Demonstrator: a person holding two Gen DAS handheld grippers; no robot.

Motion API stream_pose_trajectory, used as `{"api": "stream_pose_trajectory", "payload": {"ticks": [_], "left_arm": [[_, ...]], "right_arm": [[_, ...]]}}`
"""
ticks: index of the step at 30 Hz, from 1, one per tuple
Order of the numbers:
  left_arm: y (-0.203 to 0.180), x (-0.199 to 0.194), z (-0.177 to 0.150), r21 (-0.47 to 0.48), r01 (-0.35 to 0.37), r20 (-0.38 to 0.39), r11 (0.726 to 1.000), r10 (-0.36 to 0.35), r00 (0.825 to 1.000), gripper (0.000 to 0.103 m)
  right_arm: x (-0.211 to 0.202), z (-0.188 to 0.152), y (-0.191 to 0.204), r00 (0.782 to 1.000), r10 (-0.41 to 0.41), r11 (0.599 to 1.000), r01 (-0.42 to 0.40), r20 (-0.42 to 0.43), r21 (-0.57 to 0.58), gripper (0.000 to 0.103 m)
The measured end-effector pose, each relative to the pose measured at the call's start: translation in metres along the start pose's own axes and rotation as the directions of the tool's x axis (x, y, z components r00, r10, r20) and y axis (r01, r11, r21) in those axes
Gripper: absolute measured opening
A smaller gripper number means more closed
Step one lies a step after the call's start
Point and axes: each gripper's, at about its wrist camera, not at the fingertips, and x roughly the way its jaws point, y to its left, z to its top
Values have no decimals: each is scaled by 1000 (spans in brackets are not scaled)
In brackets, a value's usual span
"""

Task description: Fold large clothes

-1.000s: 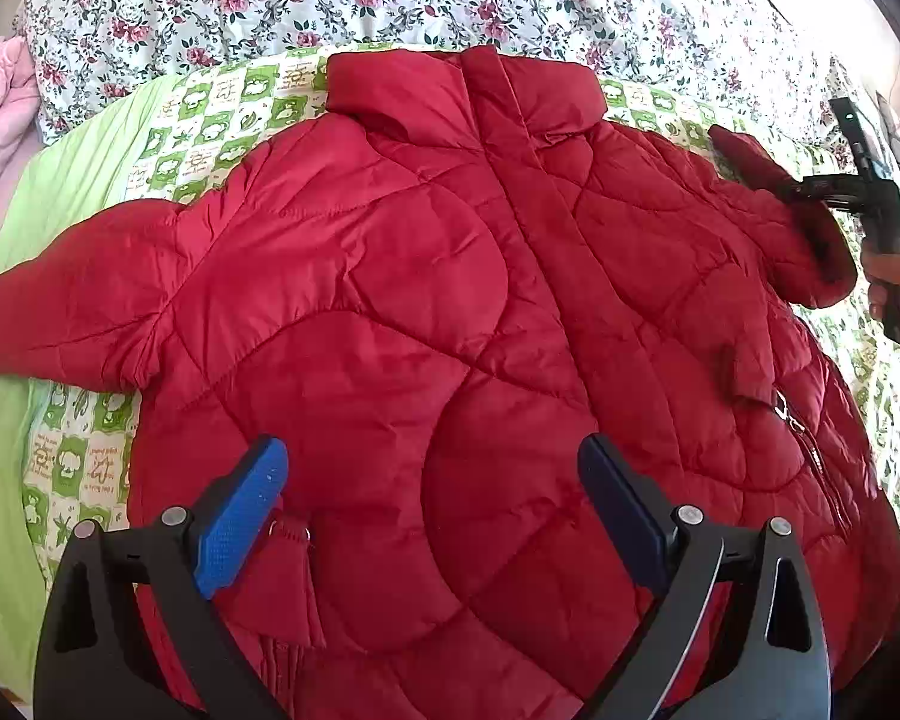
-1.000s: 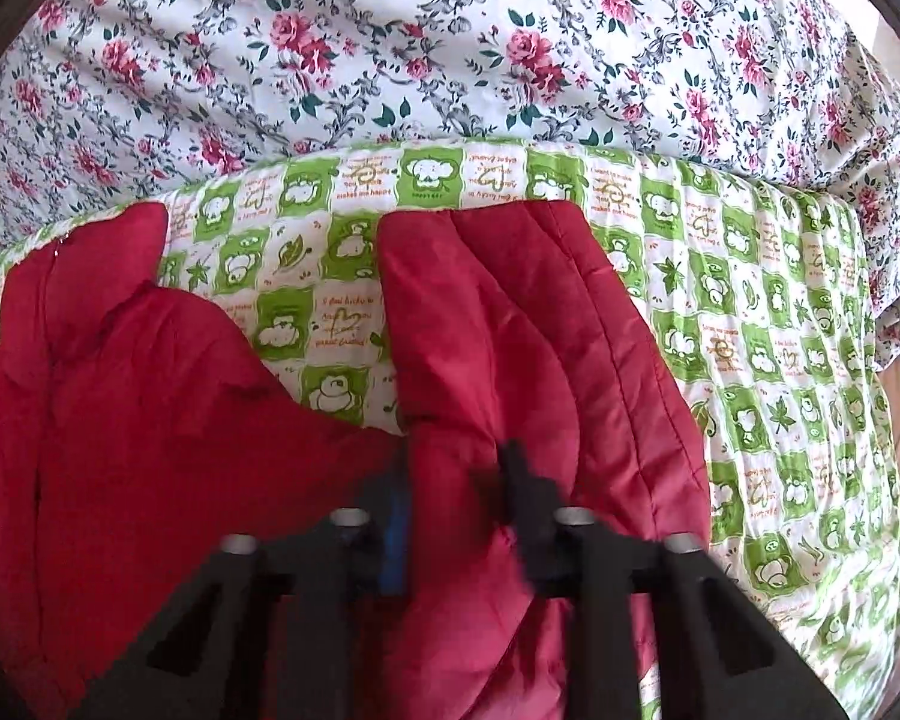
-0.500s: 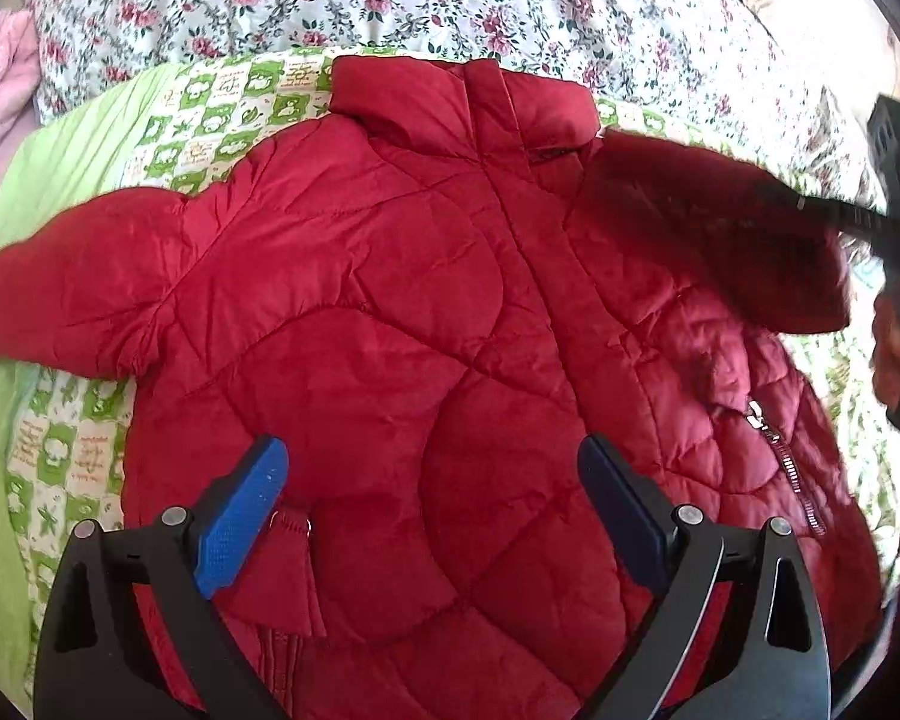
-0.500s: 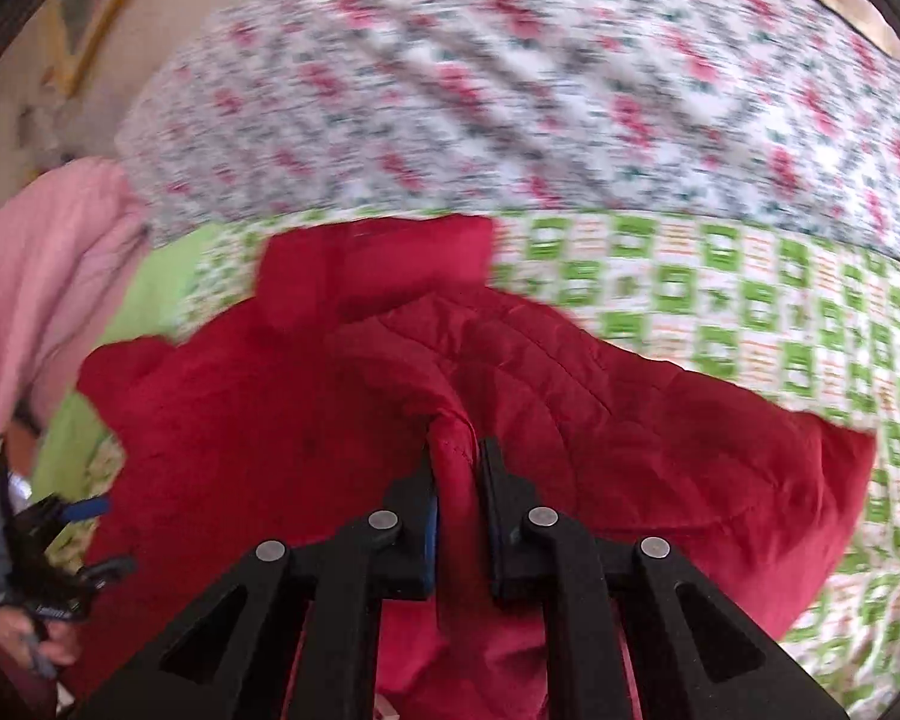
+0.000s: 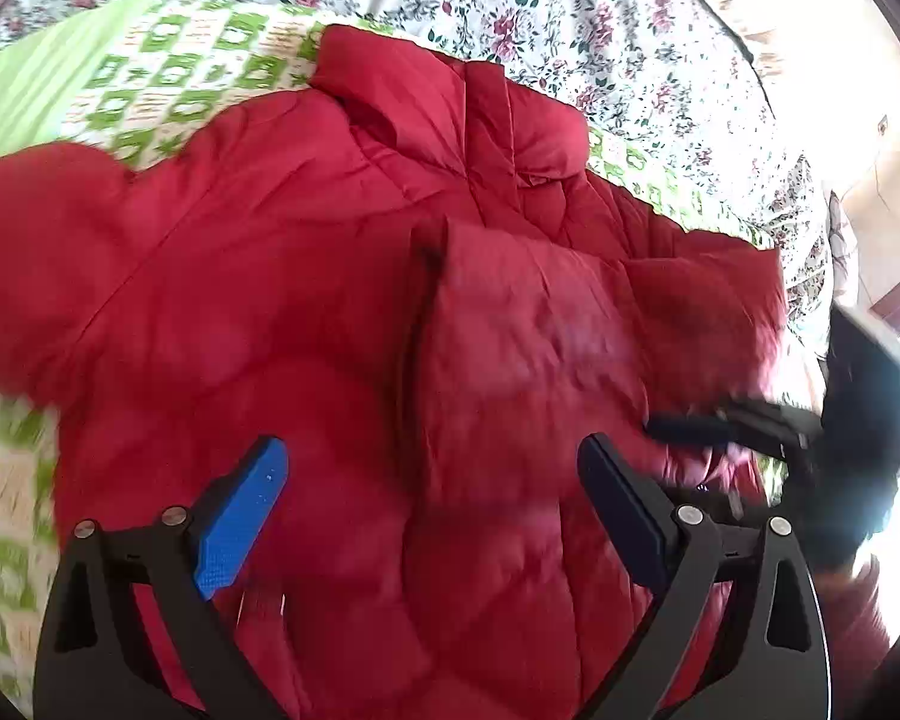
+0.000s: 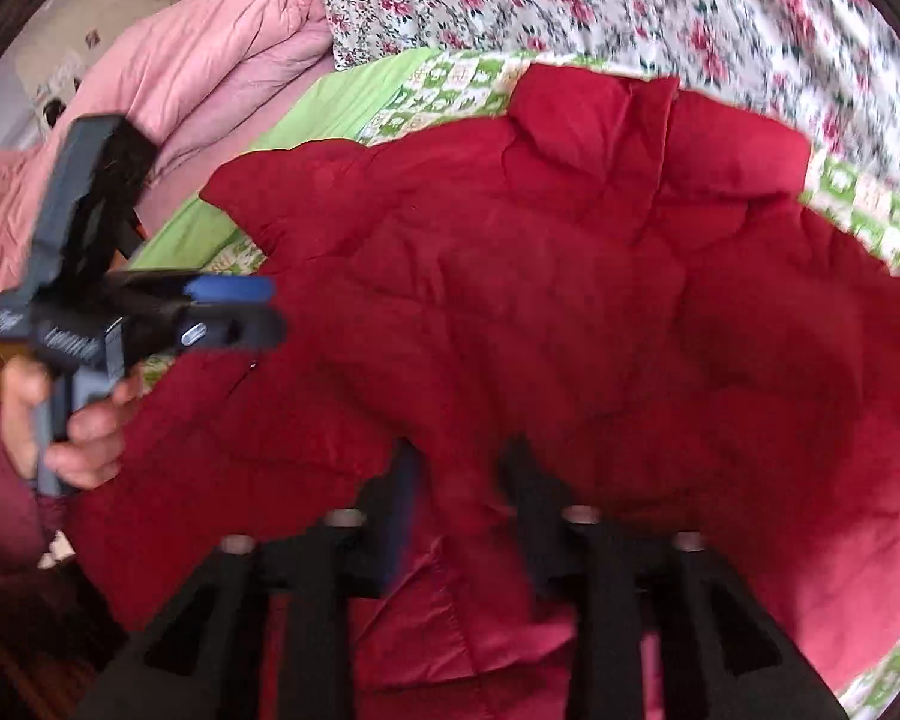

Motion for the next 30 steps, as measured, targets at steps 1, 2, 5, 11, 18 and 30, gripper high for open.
{"api": "stream_pose_trajectory", "payload": {"ticks": [1,2,5,11,18,30], "left_arm": [[-1,9,8,7,10,-12,1000,-10,1000,98],[-3,19,15,16,9,-26,1000,-9,1000,96],[-12,40,25,78,-23,-39,997,26,999,63],[-18,23,28,137,-41,27,990,38,999,9],[30,-46,26,89,-235,184,968,216,959,8],[39,-56,15,60,-330,214,942,311,926,25]], "right_arm": [[-1,-3,-2,1000,11,1000,-11,-1,16,55],[-1,-4,-4,1000,12,1000,-12,1,22,55],[-6,-7,-6,1000,9,999,-9,5,33,55],[-35,-16,-13,999,-6,997,2,53,82,55],[-81,-22,-54,979,-109,974,70,172,217,55],[-69,-1,-101,961,-227,927,164,157,338,56]]}}
